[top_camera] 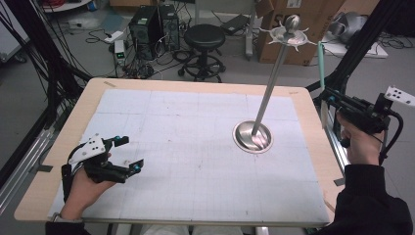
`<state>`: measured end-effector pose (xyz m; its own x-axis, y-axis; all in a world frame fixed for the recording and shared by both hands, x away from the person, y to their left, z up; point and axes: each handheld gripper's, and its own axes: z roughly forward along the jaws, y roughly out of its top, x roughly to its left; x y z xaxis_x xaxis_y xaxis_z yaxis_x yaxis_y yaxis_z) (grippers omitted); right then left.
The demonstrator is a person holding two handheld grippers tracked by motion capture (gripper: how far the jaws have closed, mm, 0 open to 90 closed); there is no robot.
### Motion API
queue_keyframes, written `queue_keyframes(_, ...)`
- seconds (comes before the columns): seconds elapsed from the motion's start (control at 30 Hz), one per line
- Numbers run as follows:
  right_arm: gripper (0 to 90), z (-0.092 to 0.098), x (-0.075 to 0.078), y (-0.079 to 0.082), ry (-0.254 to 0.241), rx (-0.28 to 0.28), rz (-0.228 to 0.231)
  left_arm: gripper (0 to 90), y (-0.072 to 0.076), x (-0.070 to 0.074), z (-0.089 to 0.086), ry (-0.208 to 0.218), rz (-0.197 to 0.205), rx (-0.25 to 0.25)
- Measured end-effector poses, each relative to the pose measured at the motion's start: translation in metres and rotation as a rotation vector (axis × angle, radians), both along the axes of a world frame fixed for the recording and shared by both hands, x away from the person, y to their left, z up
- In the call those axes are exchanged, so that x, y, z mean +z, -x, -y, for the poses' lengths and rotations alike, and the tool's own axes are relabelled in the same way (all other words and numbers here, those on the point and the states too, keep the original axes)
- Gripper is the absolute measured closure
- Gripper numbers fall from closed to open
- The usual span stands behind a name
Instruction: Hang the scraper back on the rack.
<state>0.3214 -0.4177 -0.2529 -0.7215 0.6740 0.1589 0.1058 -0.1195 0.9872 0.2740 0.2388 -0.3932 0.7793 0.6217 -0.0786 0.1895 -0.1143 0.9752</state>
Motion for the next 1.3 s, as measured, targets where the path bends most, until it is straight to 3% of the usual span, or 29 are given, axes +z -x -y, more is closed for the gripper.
queue_keyframes(0.47,81.1,-0.009,-0.003,-0.006,0.025,0.005,-0.013,1.7,0.0,0.0,0.0,-0.001,0.0,-0.001)
queue_keyframes(0.73,81.0,-0.025,-0.006,-0.016,0.049,-0.01,-0.042,1.7,0.0,-0.001,0.0,-0.004,-0.002,-0.002)
queue_keyframes(1.03,80.3,-0.035,-0.01,-0.023,0.057,-0.021,-0.036,1.7,0.0,-0.001,-0.002,-0.003,-0.003,0.003)
queue_keyframes(1.2,76.3,-0.04,-0.012,-0.024,0.056,-0.049,-0.026,1.7,0.0,-0.001,-0.001,-0.001,0.001,0.001)
queue_keyframes(1.3,66.8,-0.043,-0.014,-0.022,0.07,-0.076,-0.022,1.7,-0.001,0.0,0.001,-0.001,0.0,-0.005)
